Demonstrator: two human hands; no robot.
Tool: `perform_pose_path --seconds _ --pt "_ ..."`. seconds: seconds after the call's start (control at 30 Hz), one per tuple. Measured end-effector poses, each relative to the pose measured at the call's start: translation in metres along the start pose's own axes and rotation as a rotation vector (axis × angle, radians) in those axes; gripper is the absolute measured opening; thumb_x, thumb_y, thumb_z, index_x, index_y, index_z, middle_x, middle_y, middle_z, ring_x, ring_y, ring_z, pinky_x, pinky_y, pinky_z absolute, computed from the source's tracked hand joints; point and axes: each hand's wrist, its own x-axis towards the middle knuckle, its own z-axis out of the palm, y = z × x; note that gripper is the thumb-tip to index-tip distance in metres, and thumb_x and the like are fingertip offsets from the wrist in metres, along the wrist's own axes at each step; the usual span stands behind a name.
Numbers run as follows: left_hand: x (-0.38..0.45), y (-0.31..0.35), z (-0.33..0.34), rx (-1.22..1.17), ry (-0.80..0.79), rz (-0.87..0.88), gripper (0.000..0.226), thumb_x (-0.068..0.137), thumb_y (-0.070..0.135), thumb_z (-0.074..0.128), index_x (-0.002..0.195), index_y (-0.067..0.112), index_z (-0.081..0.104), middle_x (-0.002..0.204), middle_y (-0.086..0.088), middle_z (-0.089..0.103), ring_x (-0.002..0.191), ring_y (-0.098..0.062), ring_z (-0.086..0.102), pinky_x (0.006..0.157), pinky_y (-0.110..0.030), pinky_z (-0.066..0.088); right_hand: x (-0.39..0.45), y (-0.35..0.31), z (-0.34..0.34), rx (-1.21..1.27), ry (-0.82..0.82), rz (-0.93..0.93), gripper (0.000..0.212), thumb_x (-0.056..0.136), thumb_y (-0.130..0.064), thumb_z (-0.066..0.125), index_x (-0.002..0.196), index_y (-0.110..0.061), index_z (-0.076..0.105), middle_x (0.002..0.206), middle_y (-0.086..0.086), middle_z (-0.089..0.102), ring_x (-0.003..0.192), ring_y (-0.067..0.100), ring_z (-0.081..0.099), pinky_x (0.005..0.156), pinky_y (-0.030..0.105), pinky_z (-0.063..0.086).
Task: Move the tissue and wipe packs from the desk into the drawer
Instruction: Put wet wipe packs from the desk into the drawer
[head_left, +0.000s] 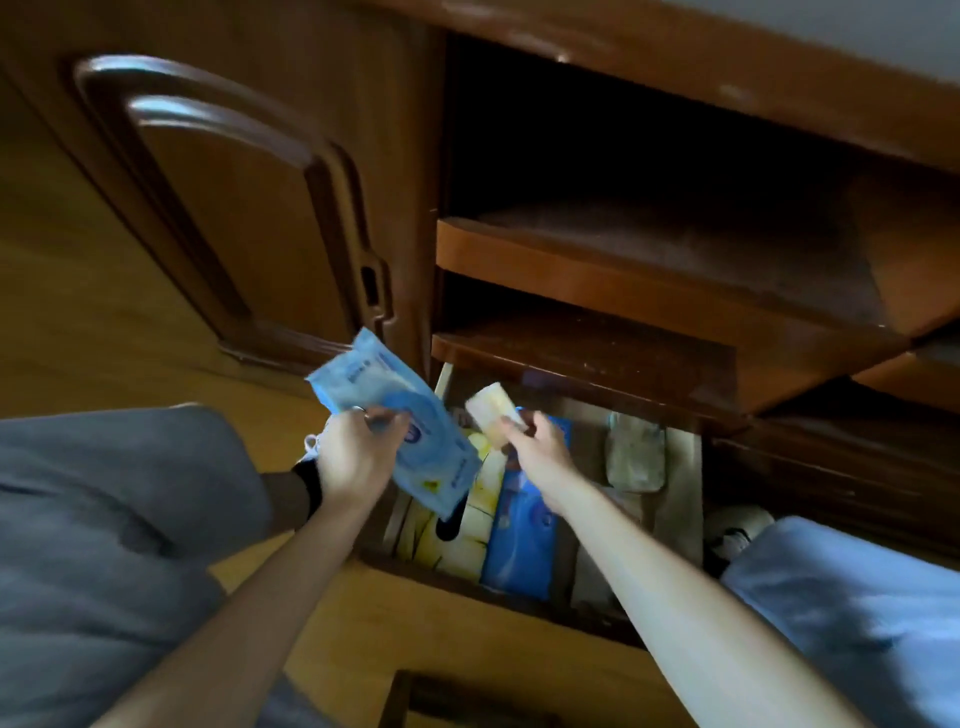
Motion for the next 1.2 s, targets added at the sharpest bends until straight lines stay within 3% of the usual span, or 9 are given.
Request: perform_pose_path --seconds 0.13,0.27,0.47,0.6,0.83,0.97,1.1,1.17,1.2 --pt "0.018 -0.018 -0.016 -0.075 0.158 -0.135 0.014 0.088 0.020 0.069 0.087 0.033 0.074 0.098 0.009 0.071 0.077 -0.004 0.060 0.054 -0.013 0.044 0.049 -0.001 0.005 -0.402 0.090 -0.016 0.037 0.105 -0.043 0.051 0.134 -0.019 0.049 0.125 0.009 0.061 0.100 0.025 0.060 0.079 0.035 0.049" --pt "0.025 -0.028 -0.020 -0.268 0.238 -0.305 0.018 0.085 0.017 0.073 0.076 0.033 0.073 0.093 0.015 0.069 0.084 -0.009 0.068 0.066 -0.035 0.063 0.091 0.001 0.027 -0.670 0.085 -0.056 0.034 0.108 -0.039 0.040 0.136 -0.025 0.051 0.138 0.011 0.058 0.129 0.033 0.047 0.106 0.042 0.037" --pt "0.033 -0.021 -0.019 -0.350 0.241 -0.275 0.016 0.083 0.021 0.075 0.077 0.036 0.076 0.093 0.025 0.069 0.089 -0.005 0.068 0.059 -0.029 0.059 0.112 0.002 0.048 -1.206 -0.078 -0.080 0.036 0.105 -0.035 0.042 0.133 -0.026 0.063 0.146 0.009 0.057 0.145 0.030 0.035 0.113 0.047 0.023" --pt "0.035 -0.017 -0.020 -0.340 0.239 -0.232 0.021 0.082 0.023 0.073 0.077 0.043 0.075 0.087 0.032 0.069 0.087 0.011 0.064 0.058 -0.020 0.055 0.119 -0.003 0.051 -1.199 -0.242 0.000 0.045 0.098 -0.043 0.041 0.129 -0.020 0.064 0.153 0.012 0.051 0.155 0.032 0.022 0.123 0.052 0.002" --pt "0.038 -0.026 -0.023 -0.431 0.274 -0.272 0.015 0.086 0.015 0.073 0.080 0.028 0.077 0.104 0.017 0.071 0.095 -0.001 0.065 0.055 -0.009 0.052 0.130 -0.005 0.048 -1.158 -0.288 0.036 0.071 0.095 -0.062 0.044 0.150 -0.017 0.048 0.163 0.012 0.036 0.156 0.037 0.013 0.121 0.055 0.004" --pt "0.037 -0.028 -0.025 -0.482 0.298 -0.289 0.013 0.086 0.012 0.073 0.084 0.023 0.079 0.108 0.008 0.073 0.099 -0.008 0.067 0.058 -0.009 0.053 0.127 0.003 0.055 -1.101 -0.145 0.003 0.067 0.106 -0.046 0.035 0.159 -0.006 0.027 0.161 0.014 0.040 0.155 0.037 0.017 0.123 0.053 -0.002" --pt "0.036 -0.025 -0.025 -0.514 0.297 -0.286 0.013 0.087 0.011 0.073 0.086 0.022 0.079 0.109 0.007 0.073 0.098 -0.007 0.067 0.057 -0.008 0.052 0.122 -0.002 0.063 -0.822 -0.027 0.061 0.067 0.109 -0.038 0.027 0.161 0.000 0.011 0.166 0.018 0.030 0.156 0.035 0.016 0.123 0.054 -0.007" --pt "0.036 -0.022 -0.024 -0.532 0.288 -0.280 0.013 0.087 0.010 0.073 0.085 0.022 0.079 0.108 0.008 0.072 0.097 -0.005 0.067 0.057 -0.007 0.051 0.122 -0.002 0.072 -0.872 -0.161 0.092 0.063 0.109 -0.037 0.023 0.160 -0.001 0.018 0.164 0.017 0.032 0.157 0.032 0.016 0.122 0.055 -0.012" --pt "0.036 -0.021 -0.023 -0.542 0.284 -0.276 0.013 0.087 0.010 0.073 0.085 0.022 0.079 0.108 0.008 0.073 0.096 -0.004 0.066 0.057 -0.007 0.051 0.122 -0.002 0.074 -0.950 -0.205 0.075 0.059 0.107 -0.035 0.021 0.155 -0.003 0.034 0.157 0.017 0.043 0.155 0.032 0.021 0.122 0.057 -0.014"
